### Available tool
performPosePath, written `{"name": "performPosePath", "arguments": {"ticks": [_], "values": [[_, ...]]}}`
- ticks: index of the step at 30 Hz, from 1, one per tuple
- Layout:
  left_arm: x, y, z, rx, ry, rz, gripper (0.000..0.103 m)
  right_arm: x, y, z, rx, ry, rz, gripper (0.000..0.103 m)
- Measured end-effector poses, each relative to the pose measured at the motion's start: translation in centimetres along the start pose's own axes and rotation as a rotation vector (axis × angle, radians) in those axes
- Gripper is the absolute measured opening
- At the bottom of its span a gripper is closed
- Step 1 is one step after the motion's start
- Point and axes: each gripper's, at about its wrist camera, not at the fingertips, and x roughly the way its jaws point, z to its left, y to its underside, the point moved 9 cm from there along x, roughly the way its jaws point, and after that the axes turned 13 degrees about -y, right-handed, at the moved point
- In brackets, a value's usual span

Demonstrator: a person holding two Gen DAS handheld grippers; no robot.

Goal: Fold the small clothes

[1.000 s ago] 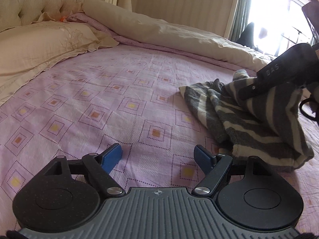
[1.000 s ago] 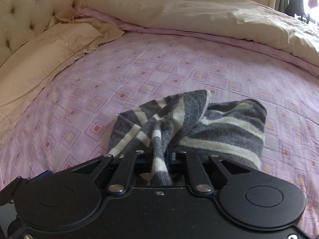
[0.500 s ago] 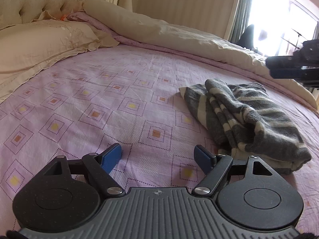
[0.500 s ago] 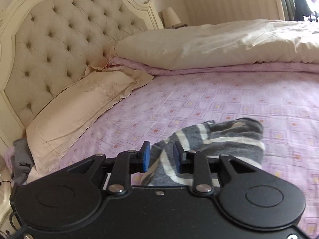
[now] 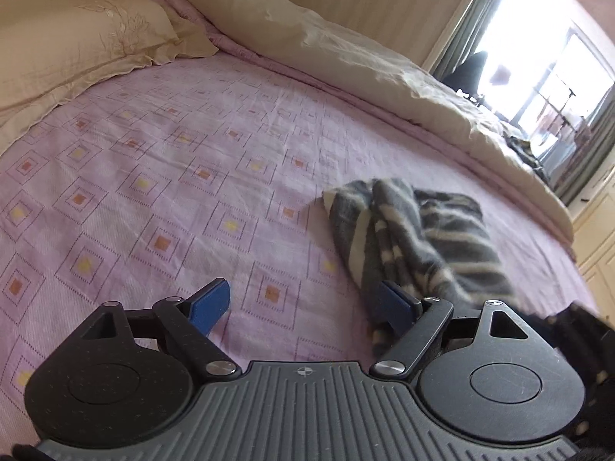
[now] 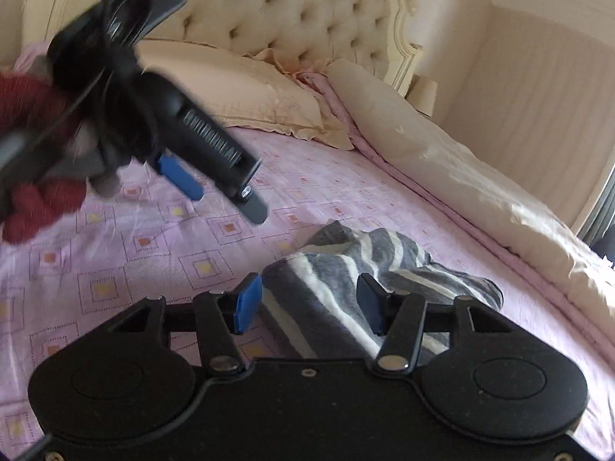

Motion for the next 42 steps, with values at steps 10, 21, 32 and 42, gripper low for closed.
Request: {"name": "performPosePath", "arguments": {"ticks": [10, 21, 32, 42], "values": [[0.4, -4.2, -6.8, -0.003, 0.242, 0.113, 0.083, -0.9, 1.5, -4.7, 0.305, 0.044, -0.107, 0.009], [7.4, -2.2, -12.4, -0.045, 0.270, 0.321, 0.083, -2.6, 2.4, -6.1, 0.394, 0.017, -0.170, 0.009], [10.2, -2.7, -12.4, -0.054, 0.204, 0.276, 0.007, -2.3, 2.9, -5.6, 0.396, 0.015, -0.170, 0.009], [8.7, -4.3, -9.0, 0.042, 0.141, 0.126, 0.008, 0.9, 0.7, -3.2, 0.346, -0.024, -0.138, 0.009]]}}
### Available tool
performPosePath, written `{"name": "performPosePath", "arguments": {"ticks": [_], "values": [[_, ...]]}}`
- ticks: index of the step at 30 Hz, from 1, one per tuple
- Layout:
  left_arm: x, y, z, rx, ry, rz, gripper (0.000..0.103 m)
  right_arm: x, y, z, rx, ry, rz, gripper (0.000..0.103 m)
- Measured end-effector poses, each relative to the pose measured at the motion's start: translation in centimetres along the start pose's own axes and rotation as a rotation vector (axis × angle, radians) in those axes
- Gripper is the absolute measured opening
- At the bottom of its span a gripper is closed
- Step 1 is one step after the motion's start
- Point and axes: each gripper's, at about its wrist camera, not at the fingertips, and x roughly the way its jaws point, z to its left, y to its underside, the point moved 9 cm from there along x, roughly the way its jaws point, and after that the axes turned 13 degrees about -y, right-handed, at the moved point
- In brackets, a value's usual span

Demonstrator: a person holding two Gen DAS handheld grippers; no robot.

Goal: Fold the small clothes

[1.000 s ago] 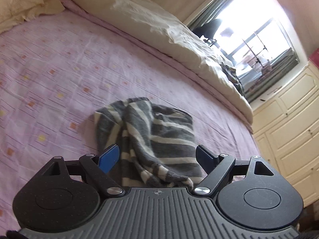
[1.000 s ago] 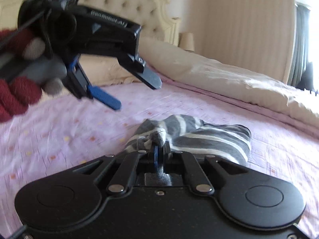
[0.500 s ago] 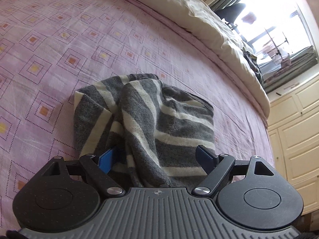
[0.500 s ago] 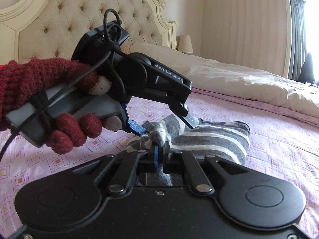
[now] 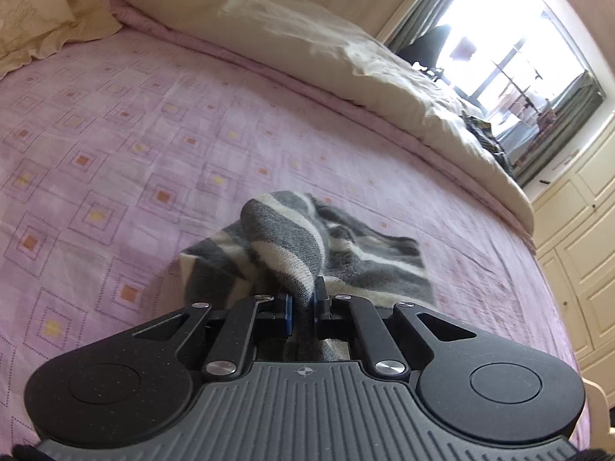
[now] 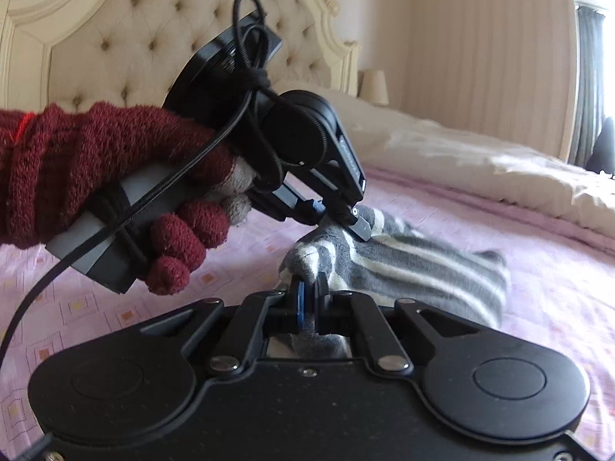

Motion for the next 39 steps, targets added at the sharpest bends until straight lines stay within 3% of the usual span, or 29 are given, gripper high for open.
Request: {"name": "performPosePath", "arguments": {"ticks": [2, 4, 7, 9, 12, 14, 17, 19, 20, 22, 24, 25, 26, 29, 31, 34, 36, 38, 39], "values": [[1.3, 0.9, 1.0, -0.007, -0.013, 0.036, 0.010, 1.5, 1.1, 0.3, 0.029, -0.027, 0.060, 0.012], [1.9, 1.5, 1.8, -0.029, -0.016, 0.035, 0.020, 1.9, 1.8, 0.6, 0.043, -0.058, 0.092, 0.020], [1.4, 1.4, 2.4, -0.079, 0.029, 0.039, 0.026, 0.4, 1.5, 0.4, 0.071, -0.116, 0.066, 0.022], [0.3, 0.9, 2.8, -0.081, 0.023, 0.029, 0.035, -1.4, 0.9, -0.9, 0.134, -0.153, 0.034, 0.029], [-2.8, -0.1, 2.3, -0.001, -0.018, -0.076, 0.041, -3.9, -0.4, -3.7, 0.215, -0.157, -0.041, 0.040], [-5.0, -0.2, 1.1, 0.071, -0.030, -0.144, 0.049, -5.1, -0.8, -6.0, 0.272, -0.132, -0.085, 0.041], [-6.5, 1.0, -0.9, 0.136, 0.006, -0.171, 0.053, -4.9, -1.1, -8.8, 0.326, -0.083, -0.095, 0.042], [-6.6, 2.3, -1.9, 0.145, 0.050, -0.159, 0.053, -4.1, -0.7, -9.8, 0.385, -0.135, -0.087, 0.042], [-6.3, 3.3, -2.1, 0.145, 0.065, -0.143, 0.053, -3.5, -0.1, -10.1, 0.417, -0.154, -0.071, 0.041], [-5.0, 5.0, -1.2, 0.147, 0.026, -0.100, 0.053, -2.6, 2.1, -10.7, 0.442, -0.121, 0.001, 0.032], [-3.6, 6.6, 0.4, 0.145, -0.029, -0.054, 0.053, -3.0, 4.2, -10.6, 0.452, -0.102, 0.033, 0.012], [-2.9, 7.7, 1.4, 0.128, -0.038, -0.014, 0.054, -3.4, 4.6, -10.6, 0.461, -0.102, 0.026, 0.010], [-3.1, 8.0, 1.9, 0.115, 0.002, -0.049, 0.054, -3.9, 4.9, -10.6, 0.471, -0.105, 0.029, 0.009], [-4.0, 8.4, 2.6, 0.108, 0.009, -0.054, 0.054, -4.2, 5.2, -10.4, 0.455, -0.109, 0.042, 0.009], [-4.3, 8.2, 2.6, 0.108, 0.007, -0.042, 0.054, -4.5, 4.9, -10.4, 0.449, -0.115, 0.039, 0.015], [-4.8, 7.8, 2.4, 0.016, 0.077, -0.005, 0.057, -5.2, 3.5, -11.6, 0.487, -0.127, -0.044, 0.040], [-4.9, 7.7, 2.5, -0.101, 0.163, 0.024, 0.071, -5.8, 2.7, -12.7, 0.512, -0.104, -0.094, 0.085], [-4.3, 7.7, 2.2, -0.171, 0.196, 0.058, 0.082, -5.7, 2.3, -13.8, 0.536, -0.106, -0.114, 0.087], [-3.9, 7.8, 2.1, -0.186, 0.198, 0.082, 0.083, -5.3, 2.1, -14.5, 0.559, -0.115, -0.106, 0.087]]}}
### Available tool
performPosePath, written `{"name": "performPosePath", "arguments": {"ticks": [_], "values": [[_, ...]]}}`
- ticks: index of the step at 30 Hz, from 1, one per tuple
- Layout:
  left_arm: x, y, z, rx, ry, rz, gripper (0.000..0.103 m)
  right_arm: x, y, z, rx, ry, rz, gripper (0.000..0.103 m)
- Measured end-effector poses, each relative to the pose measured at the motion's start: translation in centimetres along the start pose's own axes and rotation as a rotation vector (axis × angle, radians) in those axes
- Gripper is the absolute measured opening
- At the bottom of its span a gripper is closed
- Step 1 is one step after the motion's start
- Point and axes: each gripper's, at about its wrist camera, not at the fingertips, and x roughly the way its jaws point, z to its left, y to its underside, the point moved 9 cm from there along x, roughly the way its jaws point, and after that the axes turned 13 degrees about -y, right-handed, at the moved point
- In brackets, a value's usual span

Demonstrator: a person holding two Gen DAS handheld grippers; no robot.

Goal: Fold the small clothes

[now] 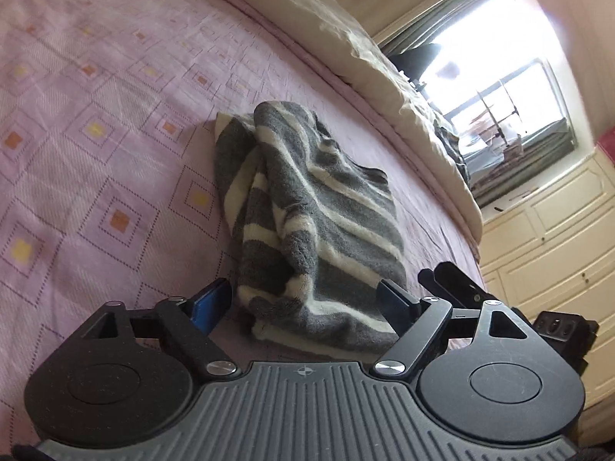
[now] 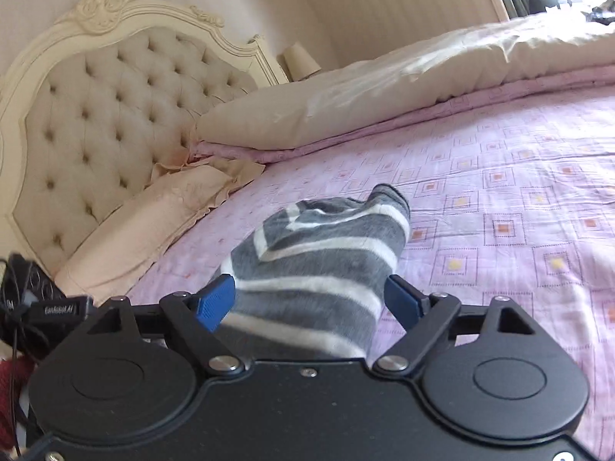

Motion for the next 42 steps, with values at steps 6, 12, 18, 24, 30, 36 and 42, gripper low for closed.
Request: {"name": "performPosePath", "arguments": {"ticks": [6, 12, 18, 24, 30, 36, 42], "values": [[2.0, -0.1, -0.4, -0.058, 0.057, 0.037, 0.083, 2.9, -1.6, -4.3, 0.248, -0.093, 0.017, 0.087], [3.5, -0.4, -1.4, -0.062, 0.093, 0.047, 0.083, 5.7, -1.3, -7.4, 0.387, -0.158, 0.011, 0.075], [5.4, 0.7, -2.6, -0.131, 0.202, 0.133, 0.023, 5.9, -0.8, -7.7, 0.379, -0.126, 0.032, 0.041], [3.5, 2.4, -4.6, -0.070, 0.204, 0.107, 0.022, 2.3, -1.6, -4.9, 0.323, -0.105, 0.007, 0.039], [-2.3, 6.9, -7.5, 0.052, 0.201, 0.075, 0.023, -3.8, 0.9, -1.3, 0.273, -0.083, 0.060, 0.039], [-6.2, 15.9, -8.1, 0.083, 0.200, 0.097, 0.026, -9.8, 6.5, 1.8, 0.267, -0.057, 0.150, 0.040], [-6.7, 23.3, -5.1, 0.141, 0.050, 0.088, 0.034, -12.4, 11.1, 2.7, 0.124, 0.129, 0.189, 0.053]]}}
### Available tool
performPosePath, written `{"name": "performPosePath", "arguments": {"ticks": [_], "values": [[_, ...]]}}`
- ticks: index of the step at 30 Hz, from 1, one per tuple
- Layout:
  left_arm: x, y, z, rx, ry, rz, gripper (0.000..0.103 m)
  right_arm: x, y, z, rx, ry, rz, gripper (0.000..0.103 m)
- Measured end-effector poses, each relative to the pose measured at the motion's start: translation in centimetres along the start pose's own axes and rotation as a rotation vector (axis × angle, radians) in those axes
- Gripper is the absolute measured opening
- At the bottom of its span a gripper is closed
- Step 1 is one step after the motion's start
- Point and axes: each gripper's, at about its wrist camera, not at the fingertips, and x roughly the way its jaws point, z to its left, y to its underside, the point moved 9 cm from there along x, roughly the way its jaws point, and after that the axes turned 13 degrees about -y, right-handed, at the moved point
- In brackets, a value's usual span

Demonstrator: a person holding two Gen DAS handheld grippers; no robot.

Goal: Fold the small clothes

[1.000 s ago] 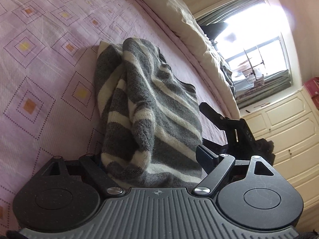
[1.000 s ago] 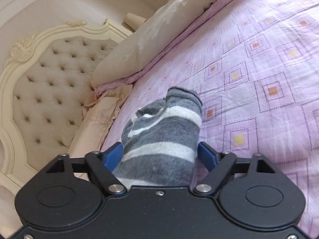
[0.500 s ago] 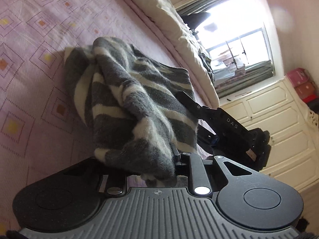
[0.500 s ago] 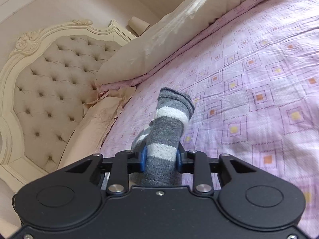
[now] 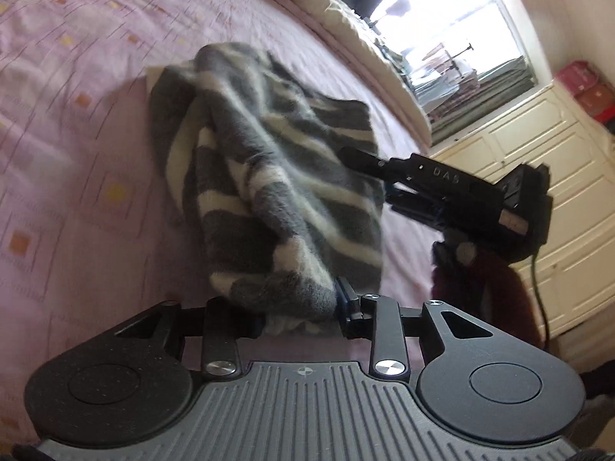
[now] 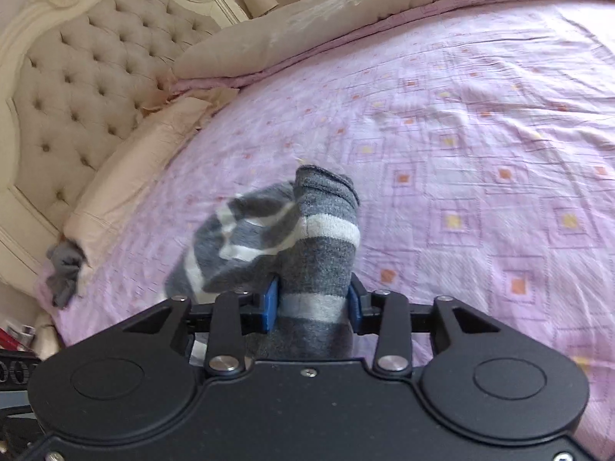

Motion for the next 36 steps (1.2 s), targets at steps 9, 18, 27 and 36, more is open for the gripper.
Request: {"name": "performPosePath", "arguments": {"ticks": [9, 18, 27, 36], "values": [[-7.2, 0.6, -1.6, 0.311, -0.157, -0.244, 0.036, -6.1, 1.6, 2.8, -0.150, 0.081, -0.226, 0.054], [-7.2, -5.4, -6.7, 0.386, -0.206, -0.508, 0.060, -7.4, 5.9, 4.2, -0.254, 0.212, -0.233, 0.054], [-0.2, -3.2, 1.3, 0.274, -0.389, -0.389, 0.058, -6.5, 10.7, 2.5, -0.311, 0.307, -0.136, 0.052], [-1.2, -2.5, 1.7, 0.222, -0.381, -0.417, 0.059, -7.6, 4.6, 4.4, -0.306, 0.211, -0.292, 0.027]]}}
